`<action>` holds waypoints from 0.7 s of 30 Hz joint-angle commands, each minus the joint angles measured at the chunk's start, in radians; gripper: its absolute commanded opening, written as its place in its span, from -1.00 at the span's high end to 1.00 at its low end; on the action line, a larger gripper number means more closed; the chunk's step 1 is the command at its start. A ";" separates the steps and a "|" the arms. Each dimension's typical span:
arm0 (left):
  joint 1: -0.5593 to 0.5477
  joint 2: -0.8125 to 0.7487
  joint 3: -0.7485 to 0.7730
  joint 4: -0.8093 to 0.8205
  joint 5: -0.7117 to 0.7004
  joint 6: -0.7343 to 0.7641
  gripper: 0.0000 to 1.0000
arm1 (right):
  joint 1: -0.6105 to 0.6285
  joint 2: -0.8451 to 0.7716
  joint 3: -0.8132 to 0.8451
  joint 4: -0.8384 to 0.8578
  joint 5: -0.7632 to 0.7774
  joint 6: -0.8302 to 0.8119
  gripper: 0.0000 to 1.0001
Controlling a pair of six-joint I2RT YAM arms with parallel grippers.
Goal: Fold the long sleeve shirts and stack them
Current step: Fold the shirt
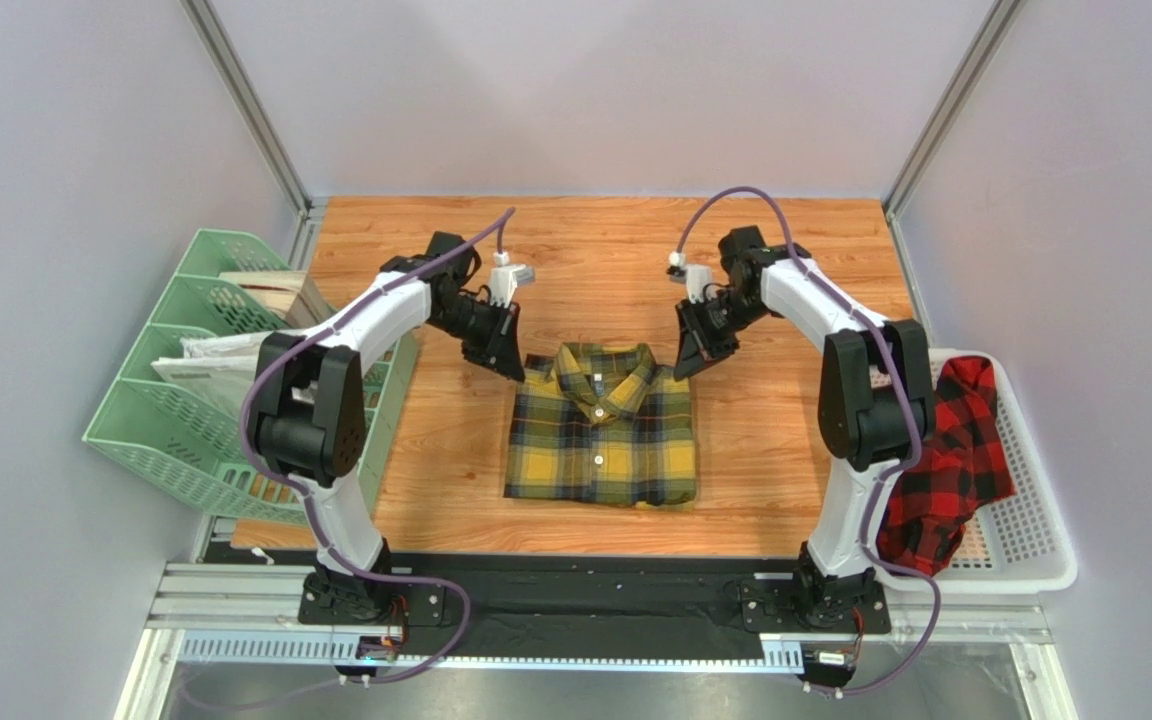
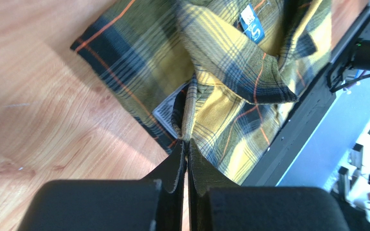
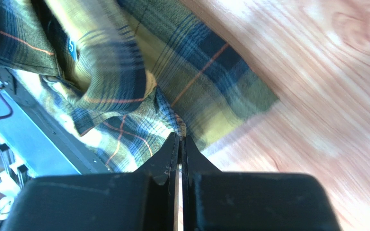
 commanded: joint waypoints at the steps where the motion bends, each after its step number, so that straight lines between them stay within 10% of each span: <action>1: 0.006 -0.049 0.049 0.036 0.031 0.051 1.00 | -0.027 -0.072 -0.022 0.021 -0.026 -0.002 1.00; 14: 0.005 0.229 0.209 0.035 -0.143 0.070 0.96 | -0.034 0.072 -0.064 0.184 0.110 0.036 1.00; 21: 0.005 0.174 0.209 0.071 -0.002 0.075 1.00 | -0.049 0.051 -0.041 0.172 0.108 0.046 1.00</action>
